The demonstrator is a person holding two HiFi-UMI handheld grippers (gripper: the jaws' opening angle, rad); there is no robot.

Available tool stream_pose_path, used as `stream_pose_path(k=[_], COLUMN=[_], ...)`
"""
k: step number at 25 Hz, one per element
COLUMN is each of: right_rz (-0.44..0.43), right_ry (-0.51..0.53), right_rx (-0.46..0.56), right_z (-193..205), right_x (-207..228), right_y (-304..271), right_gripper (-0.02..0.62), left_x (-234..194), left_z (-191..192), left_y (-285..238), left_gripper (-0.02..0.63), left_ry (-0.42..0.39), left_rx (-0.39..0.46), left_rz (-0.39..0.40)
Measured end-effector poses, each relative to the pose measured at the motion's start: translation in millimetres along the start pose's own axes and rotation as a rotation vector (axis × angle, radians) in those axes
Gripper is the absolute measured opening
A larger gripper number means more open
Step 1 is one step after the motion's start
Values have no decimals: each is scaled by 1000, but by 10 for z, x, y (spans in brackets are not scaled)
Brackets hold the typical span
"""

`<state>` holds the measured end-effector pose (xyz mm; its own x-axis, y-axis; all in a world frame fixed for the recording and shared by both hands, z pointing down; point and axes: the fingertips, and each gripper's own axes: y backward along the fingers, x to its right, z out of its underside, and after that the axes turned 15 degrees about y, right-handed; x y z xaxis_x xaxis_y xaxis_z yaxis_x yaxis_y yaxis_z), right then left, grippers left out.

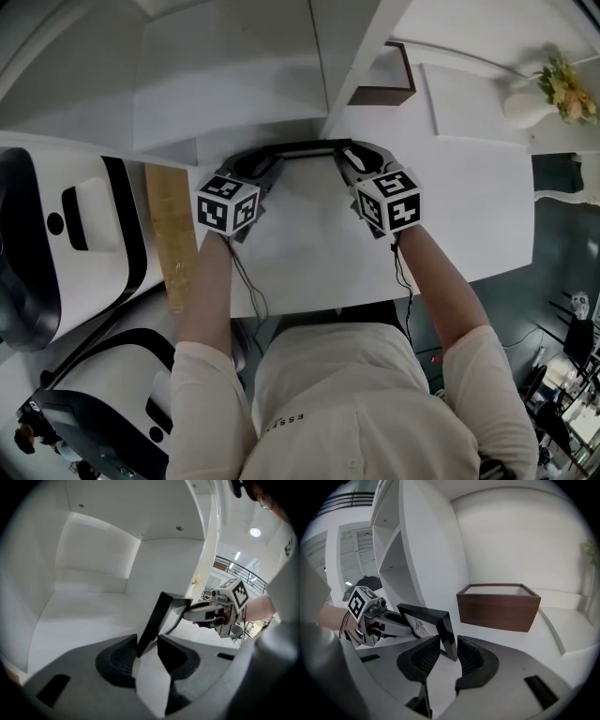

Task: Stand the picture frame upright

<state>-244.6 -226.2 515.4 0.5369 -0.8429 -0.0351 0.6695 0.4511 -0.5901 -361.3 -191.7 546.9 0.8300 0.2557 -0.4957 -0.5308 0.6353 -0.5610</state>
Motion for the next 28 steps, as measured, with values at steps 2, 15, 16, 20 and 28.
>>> stream_pose_path(k=[2, 15, 16, 20, 28], right_rz=[20, 73, 73, 86, 117], right_ry=[18, 41, 40, 35, 130], right_rx=[-8, 13, 19, 65, 233], right_z=[10, -23, -26, -91, -484], right_x=[15, -48, -75, -184, -418], right_y=[5, 251, 308, 607, 1269], right_gripper=[127, 230, 230, 135, 14], left_x=[-28, 126, 187, 532, 1233], left_z=[25, 10, 10, 19, -71], left_y=[17, 434, 501, 767, 1264], left_gripper=[120, 247, 247, 227, 3], left_ry=[7, 33, 20, -43, -241], left_rx=[-13, 129, 143, 189, 260], left_rz=[-23, -94, -100, -131, -222])
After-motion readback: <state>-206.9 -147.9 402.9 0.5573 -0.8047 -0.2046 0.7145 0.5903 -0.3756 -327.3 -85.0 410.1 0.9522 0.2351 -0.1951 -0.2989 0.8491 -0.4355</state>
